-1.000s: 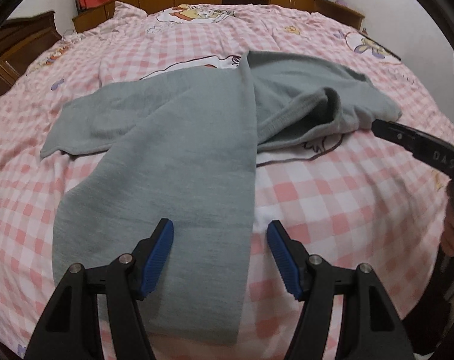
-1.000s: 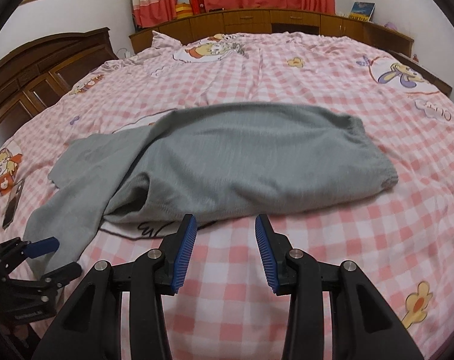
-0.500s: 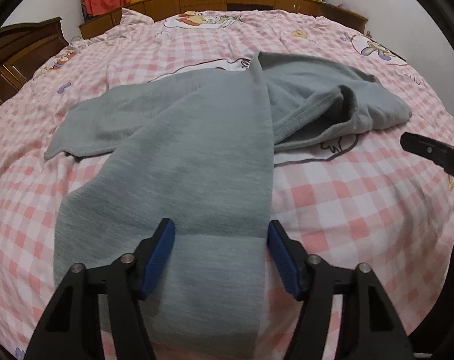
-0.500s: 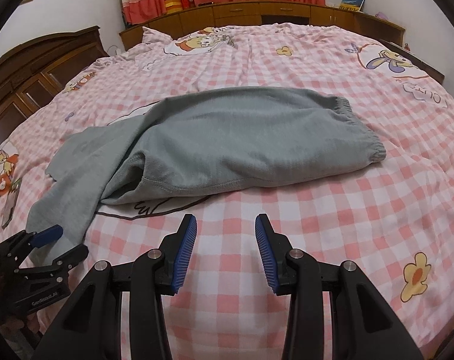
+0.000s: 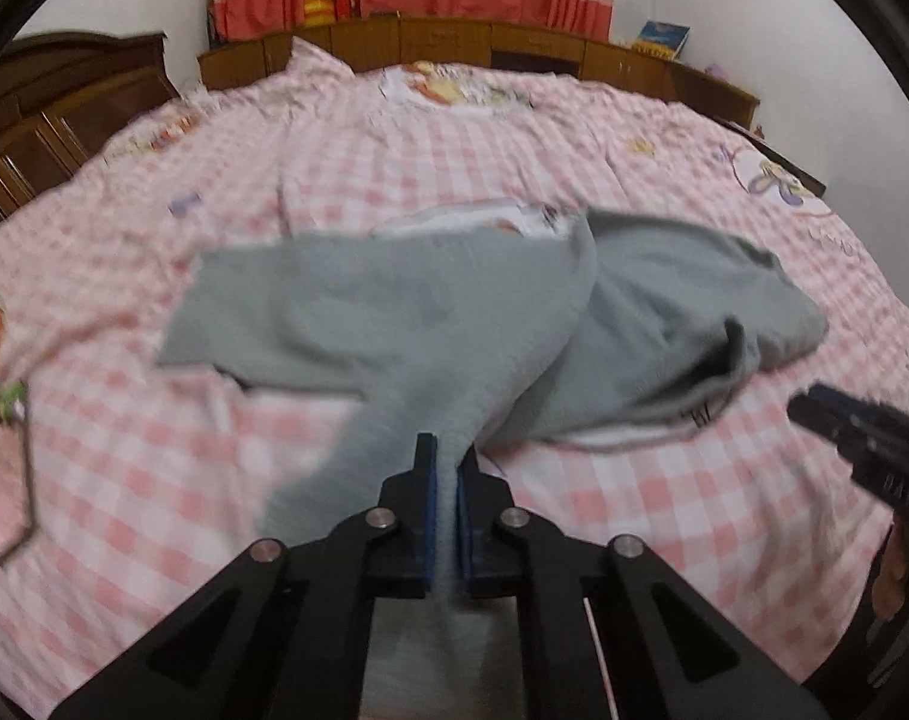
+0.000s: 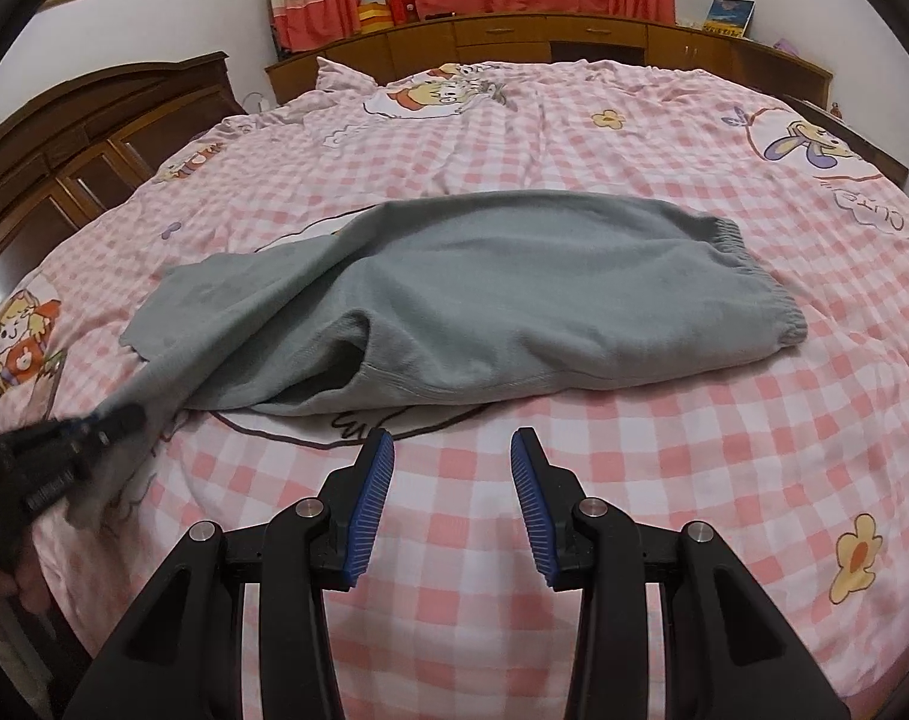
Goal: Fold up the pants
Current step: 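Fold the held pant leg over the other leg with the left gripper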
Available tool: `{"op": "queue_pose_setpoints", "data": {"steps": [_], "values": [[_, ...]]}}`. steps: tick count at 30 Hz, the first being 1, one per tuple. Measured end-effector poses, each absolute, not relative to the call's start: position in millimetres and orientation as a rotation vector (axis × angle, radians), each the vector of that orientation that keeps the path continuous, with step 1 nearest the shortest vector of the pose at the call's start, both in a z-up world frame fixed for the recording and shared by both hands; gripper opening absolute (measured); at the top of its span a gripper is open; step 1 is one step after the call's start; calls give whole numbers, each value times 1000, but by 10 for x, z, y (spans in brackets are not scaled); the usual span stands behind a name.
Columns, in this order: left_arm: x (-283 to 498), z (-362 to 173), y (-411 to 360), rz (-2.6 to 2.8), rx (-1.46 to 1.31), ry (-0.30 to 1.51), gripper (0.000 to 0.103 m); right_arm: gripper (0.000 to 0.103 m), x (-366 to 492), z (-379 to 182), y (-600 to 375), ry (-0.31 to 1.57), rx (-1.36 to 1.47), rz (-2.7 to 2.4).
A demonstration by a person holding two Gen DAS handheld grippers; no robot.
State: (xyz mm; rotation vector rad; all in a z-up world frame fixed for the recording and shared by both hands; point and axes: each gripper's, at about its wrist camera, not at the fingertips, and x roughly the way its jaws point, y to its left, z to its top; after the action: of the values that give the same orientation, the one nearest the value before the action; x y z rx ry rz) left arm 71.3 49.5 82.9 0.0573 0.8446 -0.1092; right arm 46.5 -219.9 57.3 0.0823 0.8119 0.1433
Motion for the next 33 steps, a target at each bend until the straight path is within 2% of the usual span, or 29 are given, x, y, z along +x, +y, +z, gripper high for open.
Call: {"op": "queue_pose_setpoints", "data": {"steps": [11,14,16,24,26,28,30,33], "values": [[1468,1157,973,-10,94,816,5,41,535,649,-1996,755,87,198],[1637,1134,1048,-6,90,842,5,42,605,726,-1974,714,90,209],[1746,1102,1072,-3,97,861,5,50,686,742,-1922,721,54,203],[2067,976,1153,8,106,933,5,50,984,609,-1695,792,-90,224],[2165,967,1153,9,123,949,5,41,1009,541,-1658,809,-112,244],[2260,953,1132,14,151,956,5,17,1005,469,-1655,836,-112,260],[2368,925,1110,19,170,964,5,12,967,413,-1644,845,-121,268],[2529,838,1094,26,182,986,6,10,879,344,-1624,853,-140,290]]}}
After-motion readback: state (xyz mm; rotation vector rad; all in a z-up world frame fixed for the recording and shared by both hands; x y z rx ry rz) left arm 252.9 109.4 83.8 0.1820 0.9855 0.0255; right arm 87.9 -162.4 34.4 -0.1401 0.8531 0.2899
